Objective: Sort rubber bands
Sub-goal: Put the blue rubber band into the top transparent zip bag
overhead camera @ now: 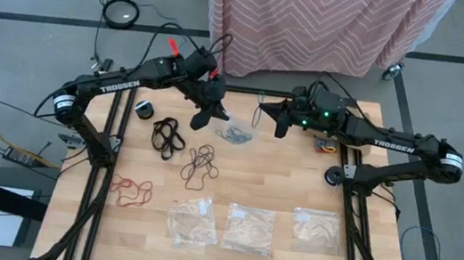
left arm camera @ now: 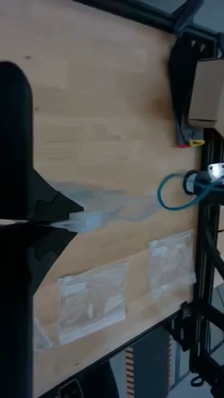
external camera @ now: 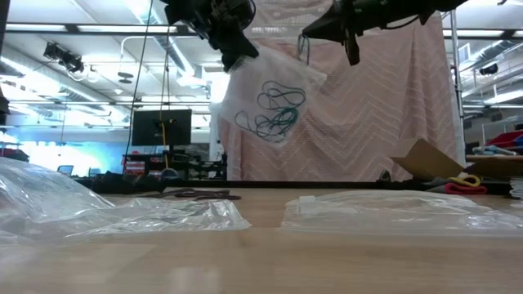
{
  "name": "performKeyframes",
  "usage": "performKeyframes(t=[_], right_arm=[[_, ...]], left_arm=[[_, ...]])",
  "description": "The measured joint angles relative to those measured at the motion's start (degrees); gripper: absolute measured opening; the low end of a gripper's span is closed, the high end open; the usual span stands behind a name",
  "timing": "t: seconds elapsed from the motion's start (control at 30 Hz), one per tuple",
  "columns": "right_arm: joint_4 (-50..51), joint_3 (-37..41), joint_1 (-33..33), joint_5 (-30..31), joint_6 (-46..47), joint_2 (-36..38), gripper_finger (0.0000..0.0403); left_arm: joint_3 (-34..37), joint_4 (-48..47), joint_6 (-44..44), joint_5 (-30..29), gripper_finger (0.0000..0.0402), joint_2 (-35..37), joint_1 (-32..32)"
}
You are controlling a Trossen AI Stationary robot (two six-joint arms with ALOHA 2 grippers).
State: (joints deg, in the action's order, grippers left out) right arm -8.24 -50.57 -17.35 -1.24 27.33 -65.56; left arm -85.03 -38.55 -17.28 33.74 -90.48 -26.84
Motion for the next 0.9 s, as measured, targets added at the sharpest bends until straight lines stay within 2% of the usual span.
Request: performKeyframes(t=[0.23,0.9], right_arm=[[-2.31,-0.02,0.14,0.91,-0.22,0.04,0.0],[-0.8,-0.09,0.14,2.62,-0.5,0.04,0.0]], left_arm=[[0.0,1.95,2.31,-0.04,0.0,-1.81,0.45],[0.0,9.4,6.02,-2.72,0.0,-2.22,1.15]])
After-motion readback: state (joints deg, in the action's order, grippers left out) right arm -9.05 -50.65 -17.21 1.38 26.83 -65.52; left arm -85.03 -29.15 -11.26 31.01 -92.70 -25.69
